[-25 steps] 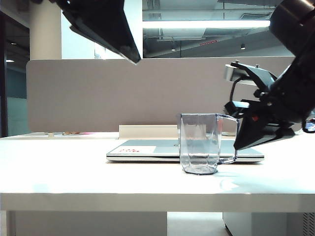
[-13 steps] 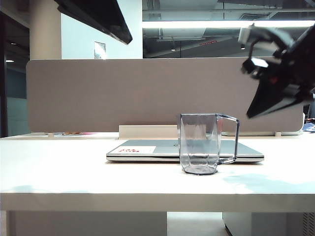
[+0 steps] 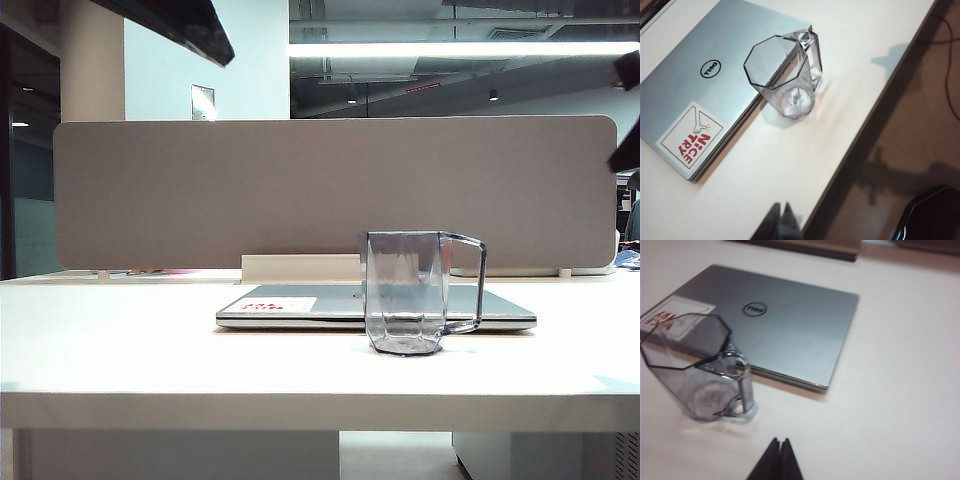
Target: Pick up the water cup and place it on the side of the laptop close to you.
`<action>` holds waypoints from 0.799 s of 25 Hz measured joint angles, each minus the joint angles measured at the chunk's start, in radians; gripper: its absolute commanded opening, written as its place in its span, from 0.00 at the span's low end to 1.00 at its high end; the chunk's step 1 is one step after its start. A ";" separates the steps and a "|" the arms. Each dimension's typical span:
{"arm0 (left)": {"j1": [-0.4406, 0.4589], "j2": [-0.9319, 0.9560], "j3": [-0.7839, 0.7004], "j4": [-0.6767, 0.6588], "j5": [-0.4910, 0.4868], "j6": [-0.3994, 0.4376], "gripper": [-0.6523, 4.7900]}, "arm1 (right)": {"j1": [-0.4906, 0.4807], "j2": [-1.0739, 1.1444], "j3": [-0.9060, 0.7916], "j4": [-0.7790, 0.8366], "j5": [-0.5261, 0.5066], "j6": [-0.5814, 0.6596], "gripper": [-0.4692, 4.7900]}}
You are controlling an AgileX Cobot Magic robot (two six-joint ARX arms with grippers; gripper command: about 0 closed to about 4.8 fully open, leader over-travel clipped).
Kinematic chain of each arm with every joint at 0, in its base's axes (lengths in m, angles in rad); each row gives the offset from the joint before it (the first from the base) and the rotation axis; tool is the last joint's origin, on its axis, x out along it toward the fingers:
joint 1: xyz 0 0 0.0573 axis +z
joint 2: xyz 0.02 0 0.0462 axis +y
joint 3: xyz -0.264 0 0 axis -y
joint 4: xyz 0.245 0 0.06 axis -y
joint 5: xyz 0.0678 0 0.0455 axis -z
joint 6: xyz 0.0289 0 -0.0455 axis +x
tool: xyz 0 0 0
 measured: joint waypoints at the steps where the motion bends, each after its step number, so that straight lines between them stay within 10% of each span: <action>1: 0.000 -0.004 0.000 0.000 0.000 -0.002 0.11 | 0.000 -0.032 -0.016 0.000 0.015 0.005 0.08; 20: 0.000 -0.108 -0.026 -0.062 -0.032 -0.042 0.11 | 0.000 -0.528 -0.315 -0.029 0.088 0.029 0.08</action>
